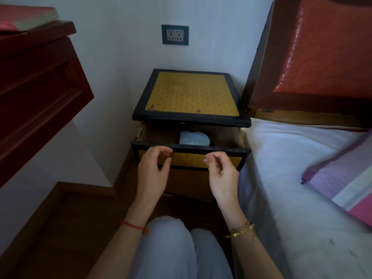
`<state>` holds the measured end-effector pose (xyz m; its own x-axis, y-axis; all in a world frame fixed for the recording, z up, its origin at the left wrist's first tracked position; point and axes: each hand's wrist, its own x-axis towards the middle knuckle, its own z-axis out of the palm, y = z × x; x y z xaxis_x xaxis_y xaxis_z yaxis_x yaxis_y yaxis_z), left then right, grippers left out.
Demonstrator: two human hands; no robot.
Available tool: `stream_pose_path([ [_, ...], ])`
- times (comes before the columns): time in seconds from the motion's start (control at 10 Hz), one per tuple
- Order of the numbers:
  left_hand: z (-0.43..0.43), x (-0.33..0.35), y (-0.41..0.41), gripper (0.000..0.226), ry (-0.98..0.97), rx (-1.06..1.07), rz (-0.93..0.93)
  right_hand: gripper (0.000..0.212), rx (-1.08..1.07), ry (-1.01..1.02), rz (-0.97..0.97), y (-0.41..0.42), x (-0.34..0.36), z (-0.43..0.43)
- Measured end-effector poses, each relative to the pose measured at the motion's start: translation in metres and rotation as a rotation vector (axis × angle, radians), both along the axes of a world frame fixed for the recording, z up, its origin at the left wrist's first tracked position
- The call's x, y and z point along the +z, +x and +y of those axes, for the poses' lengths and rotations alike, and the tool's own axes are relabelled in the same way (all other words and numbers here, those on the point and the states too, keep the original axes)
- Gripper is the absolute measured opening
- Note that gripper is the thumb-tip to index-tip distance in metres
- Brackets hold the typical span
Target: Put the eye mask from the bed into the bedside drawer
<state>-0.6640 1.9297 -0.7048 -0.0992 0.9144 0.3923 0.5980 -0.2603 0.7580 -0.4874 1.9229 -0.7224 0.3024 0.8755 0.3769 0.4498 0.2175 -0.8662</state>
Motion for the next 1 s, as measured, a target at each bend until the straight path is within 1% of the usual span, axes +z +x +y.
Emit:
stream_pose_path([
  [0.2, 0.032, 0.003, 0.002, 0.028, -0.049, -0.047, -0.002, 0.019, 0.021, -0.113, 0.061, 0.004, 0.007, 0.032],
  [0.5, 0.070, 0.004, 0.006, 0.034, -0.063, -0.064, 0.004, 0.021, 0.045, -0.189, 0.130, 0.004, 0.011, 0.073],
  [0.7, 0.081, -0.002, 0.007, 0.039, -0.025, -0.098, -0.007, 0.028, 0.067, -0.201, 0.139, 0.004, 0.010, 0.087],
  [0.8, 0.084, -0.008, 0.005, 0.038, 0.008, -0.103, -0.019, 0.026, 0.060, -0.175, 0.149, 0.005, 0.007, 0.091],
  [0.9, 0.084, -0.014, 0.004, 0.036, 0.034, -0.117, -0.059, 0.023, 0.043, -0.151, 0.188, 0.006, 0.002, 0.091],
  [1.0, 0.086, -0.017, 0.004, 0.032, 0.014, -0.087, -0.197, 0.020, 0.048, -0.194, 0.291, 0.003, 0.003, 0.095],
])
